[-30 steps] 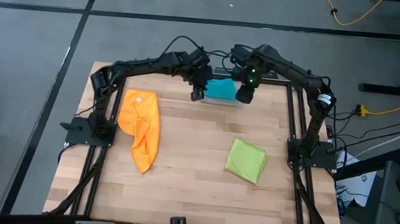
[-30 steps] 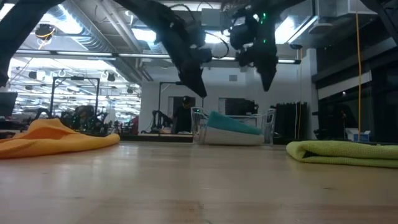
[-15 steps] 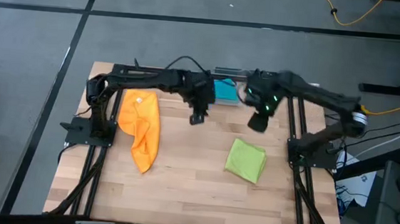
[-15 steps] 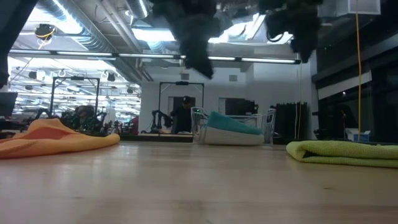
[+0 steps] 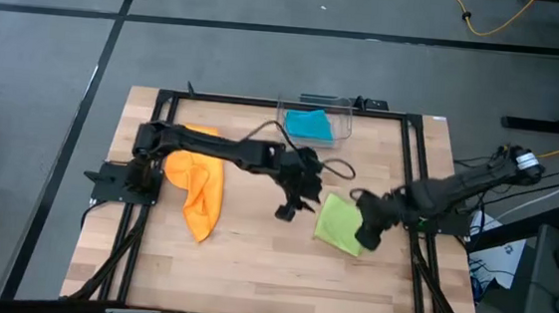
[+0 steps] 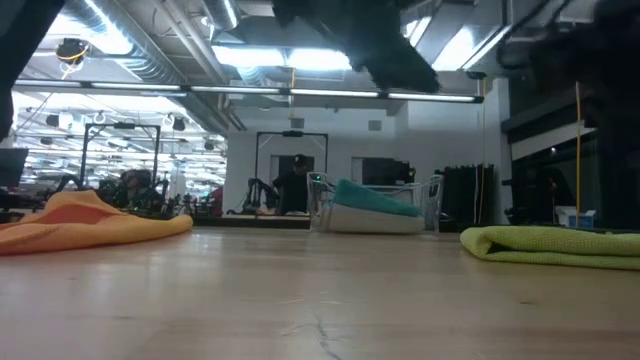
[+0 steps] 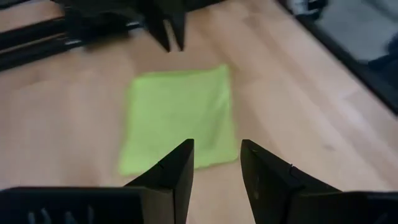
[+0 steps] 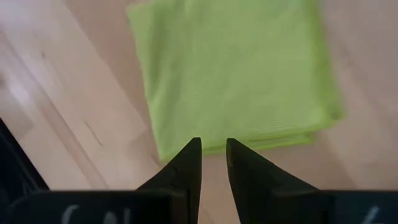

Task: Fold microfiber towels
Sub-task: Put the green microfiber towel into the transparent bin

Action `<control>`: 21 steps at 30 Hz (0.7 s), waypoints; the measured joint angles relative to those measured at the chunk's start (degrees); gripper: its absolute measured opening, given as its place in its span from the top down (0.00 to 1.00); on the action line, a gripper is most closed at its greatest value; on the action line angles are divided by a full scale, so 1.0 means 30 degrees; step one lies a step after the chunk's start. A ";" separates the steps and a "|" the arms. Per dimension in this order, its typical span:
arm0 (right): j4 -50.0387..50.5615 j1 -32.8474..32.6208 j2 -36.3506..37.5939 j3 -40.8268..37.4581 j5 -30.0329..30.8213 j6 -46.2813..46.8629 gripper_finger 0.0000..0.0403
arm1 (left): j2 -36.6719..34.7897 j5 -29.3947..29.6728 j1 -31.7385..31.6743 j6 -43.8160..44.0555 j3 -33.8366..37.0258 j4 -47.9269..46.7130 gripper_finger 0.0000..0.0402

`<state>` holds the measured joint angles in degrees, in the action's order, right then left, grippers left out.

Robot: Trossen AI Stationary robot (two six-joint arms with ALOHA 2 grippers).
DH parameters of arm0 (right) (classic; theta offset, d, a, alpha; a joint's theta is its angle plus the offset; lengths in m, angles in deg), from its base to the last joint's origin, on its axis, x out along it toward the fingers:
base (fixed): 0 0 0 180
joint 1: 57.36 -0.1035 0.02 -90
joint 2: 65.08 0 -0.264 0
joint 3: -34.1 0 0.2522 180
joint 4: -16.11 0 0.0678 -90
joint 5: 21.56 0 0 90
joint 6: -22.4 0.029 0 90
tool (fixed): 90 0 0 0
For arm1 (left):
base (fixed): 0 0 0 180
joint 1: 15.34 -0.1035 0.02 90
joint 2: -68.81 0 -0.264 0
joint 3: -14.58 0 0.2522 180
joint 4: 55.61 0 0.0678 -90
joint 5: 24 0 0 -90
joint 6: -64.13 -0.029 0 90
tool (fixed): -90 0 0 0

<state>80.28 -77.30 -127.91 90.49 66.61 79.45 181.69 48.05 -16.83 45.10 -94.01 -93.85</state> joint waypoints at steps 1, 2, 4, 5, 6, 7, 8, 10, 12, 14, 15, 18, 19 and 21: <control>-0.0451 -0.0740 -0.0012 -0.0366 0.0280 0.0576 0.81 | 0.0481 -0.0462 0.0144 -0.0007 -0.0005 0.0517 0.69; -0.1047 -0.1487 -0.0072 -0.0789 0.0647 0.1016 0.81 | 0.0948 -0.0605 0.0280 -0.0007 -0.0004 0.1012 0.69; -0.2396 -0.2794 -0.0282 -0.1508 0.1495 0.1346 0.81 | 0.1876 -0.0429 0.0549 0.0101 0.0007 0.1804 0.69; -0.3071 -0.3384 -0.0343 -0.1790 0.1962 0.1320 0.81 | 0.2348 -0.0125 0.0673 0.0131 0.0006 0.2609 0.69; -0.3857 -0.3901 -0.0423 -0.2027 0.2426 0.1187 0.81 | 0.2737 0.0214 0.0807 0.0124 0.0000 0.3015 0.69; -0.4711 -0.4387 -0.0554 -0.2278 0.2944 0.0865 0.81 | 0.3102 0.0393 0.0962 0.0118 0.0000 0.3142 0.69; -0.5410 -0.4820 -0.0708 -0.2508 0.3475 0.0629 0.81 | 0.3522 0.0518 0.1091 0.0117 0.0000 0.3564 0.69; -0.6192 -0.5596 -0.0945 -0.2859 0.4789 -0.0222 0.81 | 0.4232 0.0795 0.1390 0.0117 0.0000 0.4350 0.69; -0.7056 -0.6137 -0.1392 -0.3104 0.5636 -0.1033 0.81 | 0.4783 0.0797 0.1742 0.0109 0.0007 0.5071 0.69; -0.7370 -0.6511 -0.1768 -0.3482 0.5745 -0.1668 0.81 | 0.5224 0.0789 0.2063 0.0109 0.0005 0.5803 0.69; -0.7982 -0.6628 -0.2129 -0.3635 0.5721 -0.1853 0.81 | 0.5404 0.0796 0.2216 0.0108 0.0000 0.5956 0.69; -0.9386 -0.6845 -0.2918 -0.4026 0.5701 -0.2113 0.81 | 0.5986 0.1243 0.2481 0.0083 0.0000 0.6325 0.69; -0.9730 -0.6871 -0.3323 -0.4057 0.5655 -0.2117 0.81 | 0.6100 0.1580 0.2553 0.0057 0.0000 0.6190 0.69; -0.9975 -0.6871 -0.3969 -0.4057 0.5732 -0.2142 0.81 | 0.6390 0.2494 0.2638 -0.0288 -0.0004 0.6222 0.69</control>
<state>50.36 -97.91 -139.82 78.32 83.80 73.03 200.86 55.53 -8.92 44.24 -94.02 -75.18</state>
